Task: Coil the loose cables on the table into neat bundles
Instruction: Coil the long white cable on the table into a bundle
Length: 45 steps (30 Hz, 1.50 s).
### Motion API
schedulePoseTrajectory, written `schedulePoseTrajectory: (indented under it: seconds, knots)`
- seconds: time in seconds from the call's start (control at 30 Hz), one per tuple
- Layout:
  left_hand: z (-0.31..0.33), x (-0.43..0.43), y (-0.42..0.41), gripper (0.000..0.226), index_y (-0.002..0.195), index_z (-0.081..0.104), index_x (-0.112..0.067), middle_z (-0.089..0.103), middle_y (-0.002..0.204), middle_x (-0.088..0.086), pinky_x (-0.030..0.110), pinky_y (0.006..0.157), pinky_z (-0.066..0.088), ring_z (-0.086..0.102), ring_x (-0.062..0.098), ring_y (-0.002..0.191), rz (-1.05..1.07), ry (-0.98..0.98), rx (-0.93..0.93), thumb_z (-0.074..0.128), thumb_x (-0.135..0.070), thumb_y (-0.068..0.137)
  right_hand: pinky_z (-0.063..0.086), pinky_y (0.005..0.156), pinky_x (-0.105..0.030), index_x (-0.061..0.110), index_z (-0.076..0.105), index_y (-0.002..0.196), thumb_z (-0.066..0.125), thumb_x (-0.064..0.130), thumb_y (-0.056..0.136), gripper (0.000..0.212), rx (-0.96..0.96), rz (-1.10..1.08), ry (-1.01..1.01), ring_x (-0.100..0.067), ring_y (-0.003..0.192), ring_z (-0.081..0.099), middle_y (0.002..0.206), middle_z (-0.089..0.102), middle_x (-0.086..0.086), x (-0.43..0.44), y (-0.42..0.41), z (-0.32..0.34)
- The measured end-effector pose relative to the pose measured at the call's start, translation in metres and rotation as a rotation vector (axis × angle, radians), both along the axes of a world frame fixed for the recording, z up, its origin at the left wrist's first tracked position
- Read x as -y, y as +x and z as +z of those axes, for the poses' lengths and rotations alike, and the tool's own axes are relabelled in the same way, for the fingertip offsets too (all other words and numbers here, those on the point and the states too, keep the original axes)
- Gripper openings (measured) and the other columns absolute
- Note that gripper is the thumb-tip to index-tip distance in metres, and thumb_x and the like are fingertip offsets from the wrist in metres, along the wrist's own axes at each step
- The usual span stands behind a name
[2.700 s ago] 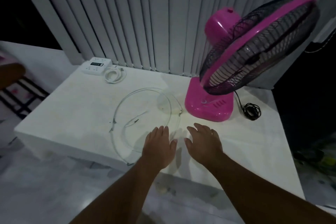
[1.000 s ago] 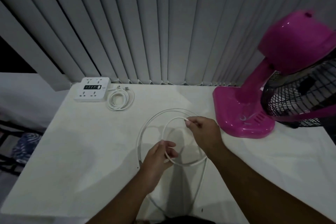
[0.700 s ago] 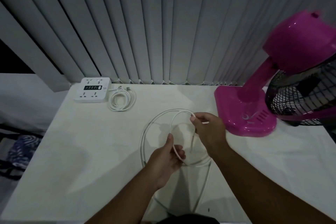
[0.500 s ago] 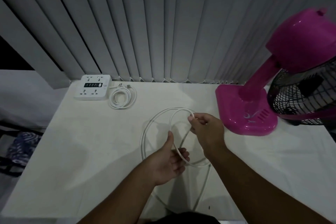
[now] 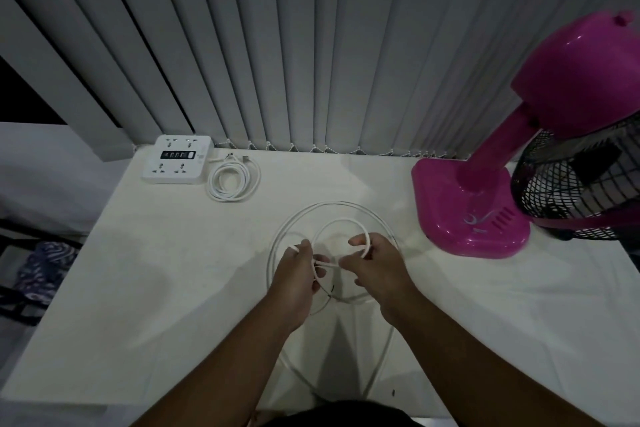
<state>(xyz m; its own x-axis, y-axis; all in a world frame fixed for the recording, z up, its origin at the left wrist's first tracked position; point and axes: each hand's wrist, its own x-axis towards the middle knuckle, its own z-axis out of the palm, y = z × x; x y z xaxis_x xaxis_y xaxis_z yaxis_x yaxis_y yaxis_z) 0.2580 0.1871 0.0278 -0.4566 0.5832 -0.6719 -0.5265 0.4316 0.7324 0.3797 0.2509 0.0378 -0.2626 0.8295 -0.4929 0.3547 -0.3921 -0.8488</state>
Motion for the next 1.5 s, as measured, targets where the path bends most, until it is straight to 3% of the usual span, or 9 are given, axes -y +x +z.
schedulePoseTrajectory:
  seconds: [0.1, 0.23, 0.47, 0.67, 0.8, 1.07, 1.37, 1.43, 1.5]
  knots:
    - [0.000, -0.001, 0.004, 0.029, 0.102, 0.052, -0.011, 0.055, 0.081, 0.006, 0.037, 0.072, 0.042, 0.049, 0.019, 0.070, -0.036, 0.023, -0.064, 0.042, -0.037, 0.106, 0.053, 0.063, -0.019, 0.029, 0.063, 0.117, 0.079, 0.012, 0.080, 0.044, -0.023, 0.056, 0.081, -0.010, 0.077, 0.064, 0.092, 0.067, 0.000, -0.004, 0.000, 0.006]
    - [0.000, -0.001, 0.000, 0.029, 0.102, 0.048, -0.012, 0.056, 0.088, 0.011, 0.036, 0.071, 0.050, 0.056, 0.023, 0.077, -0.090, 0.038, -0.104, 0.050, -0.041, 0.102, 0.062, 0.059, -0.033, 0.021, 0.069, 0.100, 0.079, 0.034, 0.085, 0.023, -0.020, 0.007, 0.138, -0.014, 0.069, 0.069, 0.088, 0.072, -0.004, -0.010, -0.001, 0.014]
    - [-0.005, 0.005, -0.009, 0.024, 0.103, 0.039, -0.020, 0.062, 0.097, 0.015, 0.045, 0.075, 0.061, 0.069, 0.024, 0.077, -0.065, 0.065, -0.170, 0.059, -0.032, 0.099, 0.062, 0.065, -0.057, 0.005, 0.053, 0.091, 0.064, 0.034, 0.095, 0.031, 0.053, 0.042, 0.143, -0.021, 0.069, 0.075, 0.087, 0.070, -0.012, -0.005, 0.000, 0.017]
    - [-0.004, 0.012, -0.008, 0.018, 0.105, 0.063, -0.013, 0.074, 0.084, 0.011, 0.042, 0.084, 0.057, 0.070, 0.021, 0.074, 0.082, 0.269, -0.045, 0.066, 0.000, 0.092, 0.062, 0.058, -0.044, 0.012, 0.050, 0.101, 0.046, 0.029, 0.104, 0.018, 0.009, -0.013, 0.007, -0.019, 0.059, 0.063, 0.078, 0.070, -0.012, -0.001, -0.005, 0.014]
    - [-0.003, 0.016, -0.006, 0.020, 0.104, 0.070, -0.011, 0.078, 0.082, 0.008, 0.029, 0.068, 0.059, 0.071, 0.016, 0.070, 0.225, 0.314, -0.114, 0.077, -0.005, 0.085, 0.054, 0.053, -0.032, 0.013, 0.062, 0.100, 0.042, 0.023, 0.104, 0.023, 0.048, 0.025, 0.002, -0.014, 0.054, 0.059, 0.065, 0.069, -0.005, 0.004, -0.005, 0.011]
    - [-0.016, 0.035, -0.009, 0.043, 0.112, 0.070, -0.044, 0.072, 0.102, -0.003, 0.022, 0.078, 0.056, 0.070, 0.011, 0.086, -0.091, 0.437, -0.655, 0.067, -0.006, 0.093, 0.049, 0.058, -0.028, 0.015, 0.058, 0.102, 0.038, 0.026, 0.102, 0.022, 0.045, 0.022, -0.135, -0.012, 0.051, 0.058, 0.059, 0.072, 0.001, 0.006, -0.011, 0.013]
    - [-0.021, 0.039, -0.026, 0.049, 0.130, 0.067, -0.010, 0.063, 0.100, 0.005, 0.018, 0.085, 0.050, 0.064, 0.010, 0.087, -0.344, 0.533, -1.120, 0.052, 0.016, 0.092, 0.050, 0.057, -0.032, 0.005, 0.063, 0.096, 0.046, 0.012, 0.101, 0.019, -0.238, -0.078, -0.274, -0.015, 0.051, 0.045, 0.062, 0.049, -0.005, 0.000, -0.013, 0.023]
    - [-0.020, 0.039, -0.026, 0.050, 0.130, 0.068, -0.015, 0.064, 0.101, 0.002, 0.018, 0.083, 0.051, 0.065, 0.010, 0.087, -0.333, 0.520, -1.107, 0.053, 0.015, 0.092, 0.048, 0.056, -0.030, 0.005, 0.063, 0.095, 0.047, 0.011, 0.101, 0.018, -0.237, -0.070, -0.271, -0.016, 0.053, 0.043, 0.063, 0.048, -0.005, -0.001, -0.012, 0.024]
    - [-0.018, 0.036, -0.021, 0.044, 0.123, 0.070, -0.026, 0.072, 0.099, 0.000, 0.019, 0.079, 0.054, 0.068, 0.009, 0.083, -0.220, 0.454, -0.827, 0.060, 0.006, 0.094, 0.046, 0.055, -0.030, 0.005, 0.063, 0.095, 0.046, 0.011, 0.101, 0.018, -0.238, -0.093, -0.274, -0.016, 0.053, 0.041, 0.063, 0.047, -0.005, -0.001, -0.013, 0.025]
